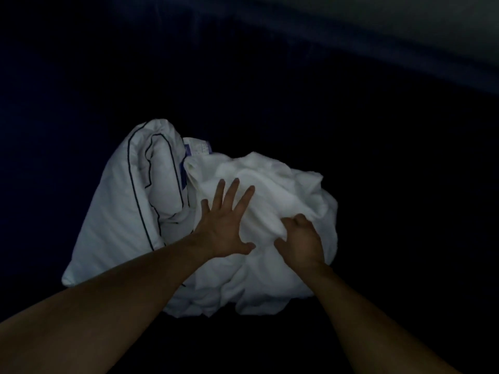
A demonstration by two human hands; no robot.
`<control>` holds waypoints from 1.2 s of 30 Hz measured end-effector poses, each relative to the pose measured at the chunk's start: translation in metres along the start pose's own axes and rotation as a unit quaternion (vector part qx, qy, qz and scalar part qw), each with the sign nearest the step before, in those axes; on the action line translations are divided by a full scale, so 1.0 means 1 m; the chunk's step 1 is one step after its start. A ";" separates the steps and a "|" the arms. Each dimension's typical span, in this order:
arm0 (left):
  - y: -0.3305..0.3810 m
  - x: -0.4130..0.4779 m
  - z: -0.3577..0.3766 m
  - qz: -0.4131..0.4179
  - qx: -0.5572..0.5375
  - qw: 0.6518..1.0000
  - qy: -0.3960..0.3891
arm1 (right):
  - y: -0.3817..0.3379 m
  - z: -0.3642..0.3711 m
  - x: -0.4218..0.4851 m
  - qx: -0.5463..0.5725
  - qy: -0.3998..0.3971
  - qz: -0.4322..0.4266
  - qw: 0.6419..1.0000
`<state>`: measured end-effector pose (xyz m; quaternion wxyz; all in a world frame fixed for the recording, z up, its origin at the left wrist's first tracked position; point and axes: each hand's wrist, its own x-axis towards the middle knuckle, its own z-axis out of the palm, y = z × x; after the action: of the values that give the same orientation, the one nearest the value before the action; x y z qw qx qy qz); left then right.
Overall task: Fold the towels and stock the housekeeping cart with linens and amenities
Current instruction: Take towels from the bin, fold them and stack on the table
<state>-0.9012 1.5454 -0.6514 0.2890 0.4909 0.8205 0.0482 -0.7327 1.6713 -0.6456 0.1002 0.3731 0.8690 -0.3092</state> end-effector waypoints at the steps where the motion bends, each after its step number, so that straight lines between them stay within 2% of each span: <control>1: 0.009 -0.003 -0.008 0.001 -0.002 1.000 -0.006 | -0.002 -0.012 -0.012 0.012 0.017 -0.009 1.000; 5: 0.051 -0.021 -0.040 0.022 0.005 1.000 -0.008 | -0.013 -0.063 -0.055 0.051 0.097 -0.053 0.992; 9: 0.103 -0.049 -0.081 0.050 0.021 0.998 0.045 | -0.024 -0.118 -0.097 0.097 0.158 -0.096 0.978; 14: 0.186 -0.106 -0.141 0.051 -0.063 0.981 0.178 | -0.021 -0.194 -0.158 0.176 0.208 -0.114 0.955; 20: 0.304 -0.186 -0.215 0.111 -0.118 0.946 0.280 | -0.011 -0.281 -0.241 0.175 0.275 -0.160 0.932; 24: 0.374 -0.230 -0.260 0.153 -0.129 0.925 0.323 | 0.000 -0.342 -0.286 0.206 0.249 -0.193 0.926; 27: 0.426 -0.257 -0.293 0.197 -0.115 0.902 0.366 | 0.003 -0.395 -0.330 0.269 0.249 -0.226 0.903; 31: 0.483 -0.284 -0.327 0.257 -0.130 0.867 0.406 | -0.003 -0.448 -0.390 0.253 0.353 -0.202 0.878; 36: 0.550 -0.310 -0.345 0.378 -0.160 0.810 0.418 | 0.011 -0.485 -0.445 0.224 0.502 -0.165 0.819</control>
<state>-0.5444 1.6404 -0.0335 -0.0488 0.6415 0.5923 0.4851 -0.3846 1.7132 -0.0879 -0.4891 0.3394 0.7541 -0.2773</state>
